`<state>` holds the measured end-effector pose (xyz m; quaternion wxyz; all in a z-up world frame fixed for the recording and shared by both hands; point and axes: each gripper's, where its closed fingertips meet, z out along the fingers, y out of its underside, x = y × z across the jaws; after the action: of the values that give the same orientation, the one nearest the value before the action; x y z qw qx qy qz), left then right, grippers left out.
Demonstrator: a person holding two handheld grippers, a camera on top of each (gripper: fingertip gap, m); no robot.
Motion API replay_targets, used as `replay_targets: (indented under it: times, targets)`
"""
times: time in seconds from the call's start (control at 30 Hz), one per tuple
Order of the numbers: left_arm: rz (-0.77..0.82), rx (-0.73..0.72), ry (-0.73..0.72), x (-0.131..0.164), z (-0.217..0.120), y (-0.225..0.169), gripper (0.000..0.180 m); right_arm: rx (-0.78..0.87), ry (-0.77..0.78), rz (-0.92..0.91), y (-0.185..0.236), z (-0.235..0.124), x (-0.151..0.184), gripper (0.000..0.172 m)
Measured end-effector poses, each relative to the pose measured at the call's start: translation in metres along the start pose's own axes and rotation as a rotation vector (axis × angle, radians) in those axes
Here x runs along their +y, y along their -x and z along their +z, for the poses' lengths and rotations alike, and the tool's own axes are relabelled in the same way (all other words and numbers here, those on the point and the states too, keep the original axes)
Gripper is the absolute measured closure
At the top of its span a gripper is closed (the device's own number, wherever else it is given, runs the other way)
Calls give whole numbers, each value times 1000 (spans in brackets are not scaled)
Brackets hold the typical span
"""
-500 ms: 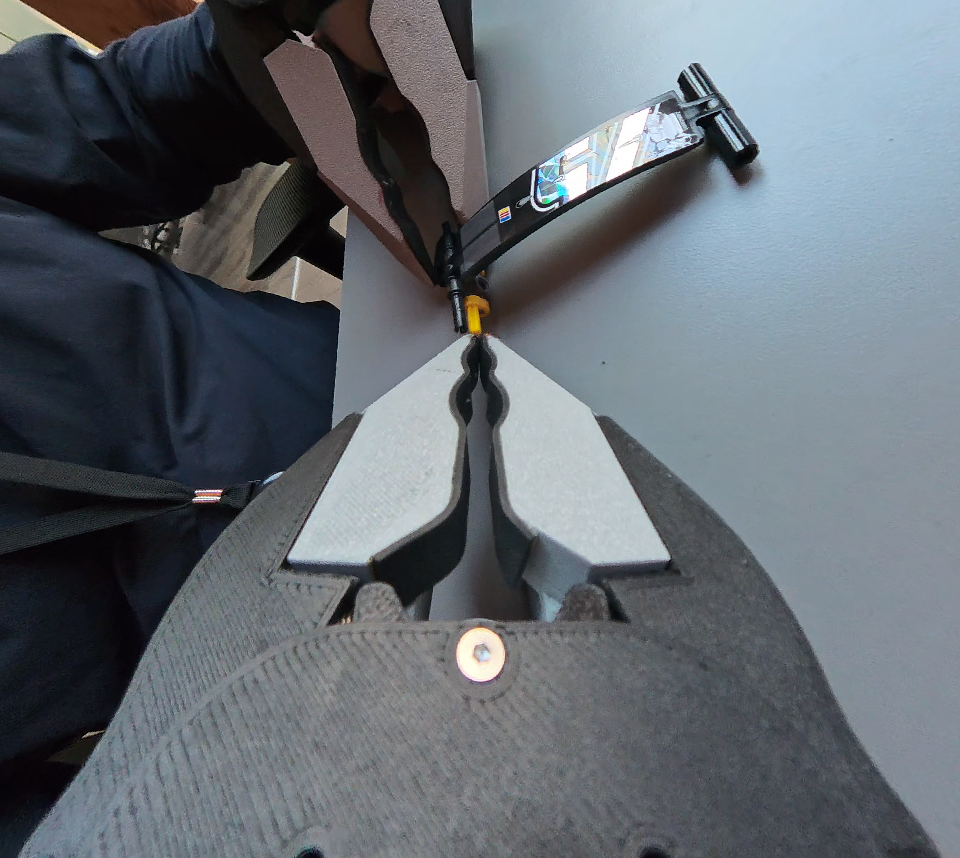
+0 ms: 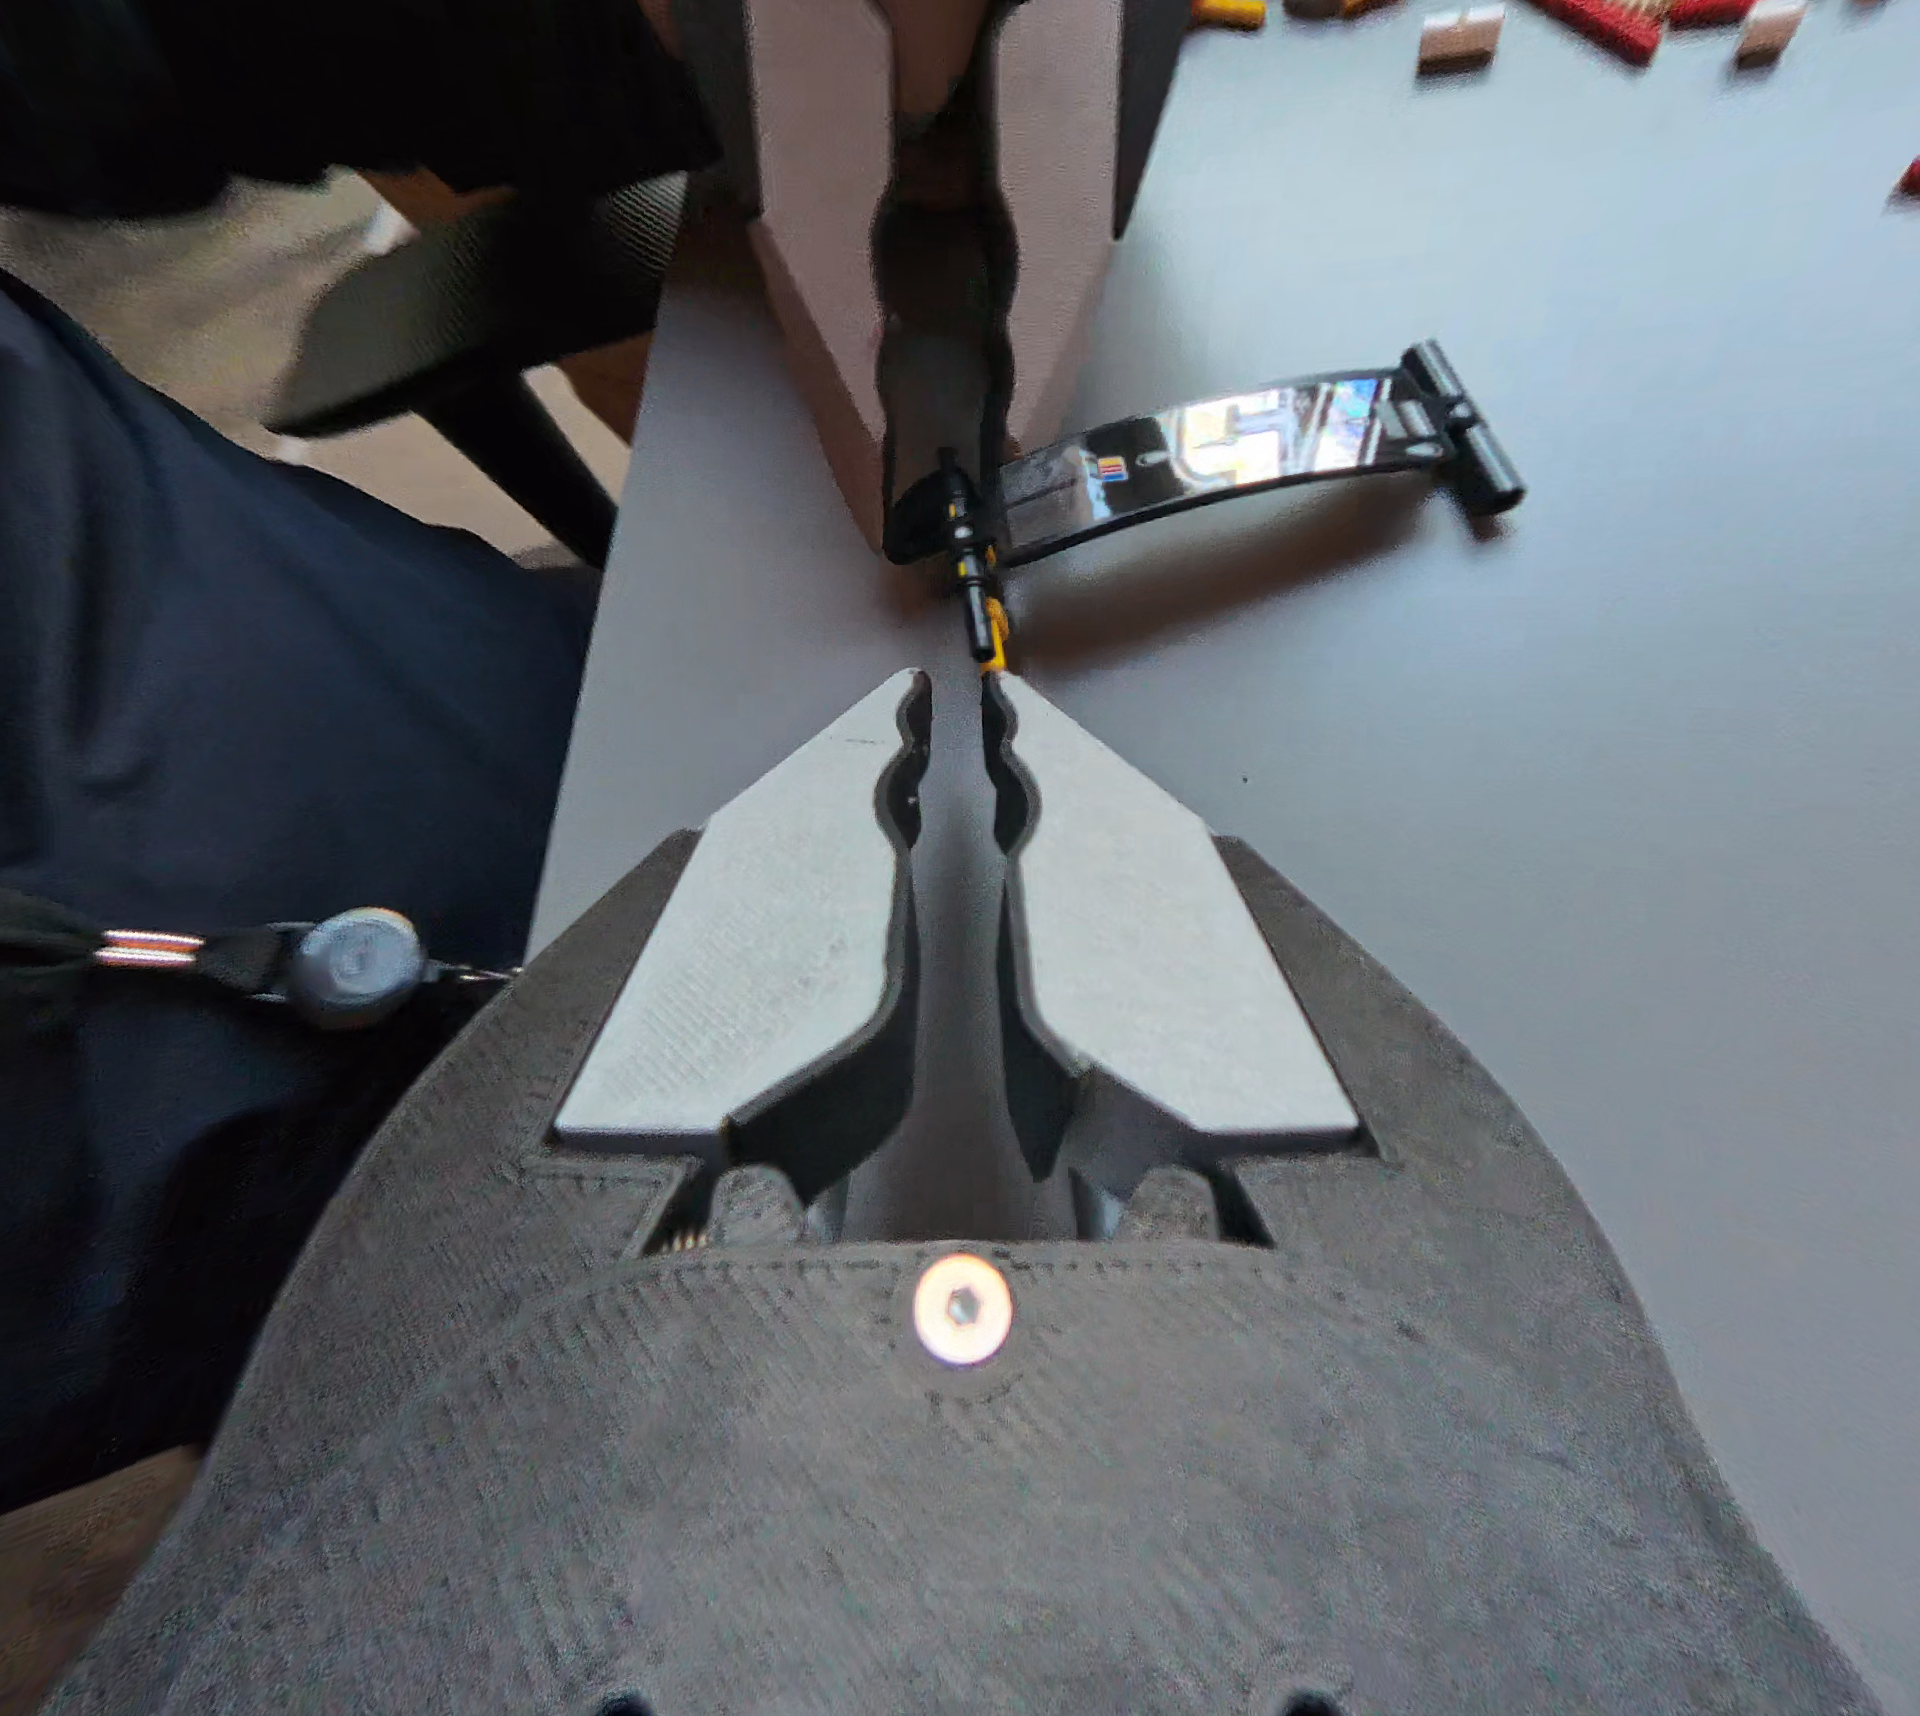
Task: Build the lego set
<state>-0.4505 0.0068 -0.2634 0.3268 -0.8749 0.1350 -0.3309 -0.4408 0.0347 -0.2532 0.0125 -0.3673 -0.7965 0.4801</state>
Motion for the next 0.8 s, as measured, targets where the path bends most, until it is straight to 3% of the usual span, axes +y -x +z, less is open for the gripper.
replay_targets:
  times: [0.17, 0.33, 0.8]
  targets:
    - [-103, 103, -61, -8, -7, -1, 161, 90, -8, -44, -6, 0, -1, 164]
    - [-94, 129, -61, -8, -6, -6, 161, -22, -91, 66, -3, -6, -12, 172]
    - [-111, 182, -114, -16, -7, -15, 161, -92, -110, 83, 5, -7, -14, 172]
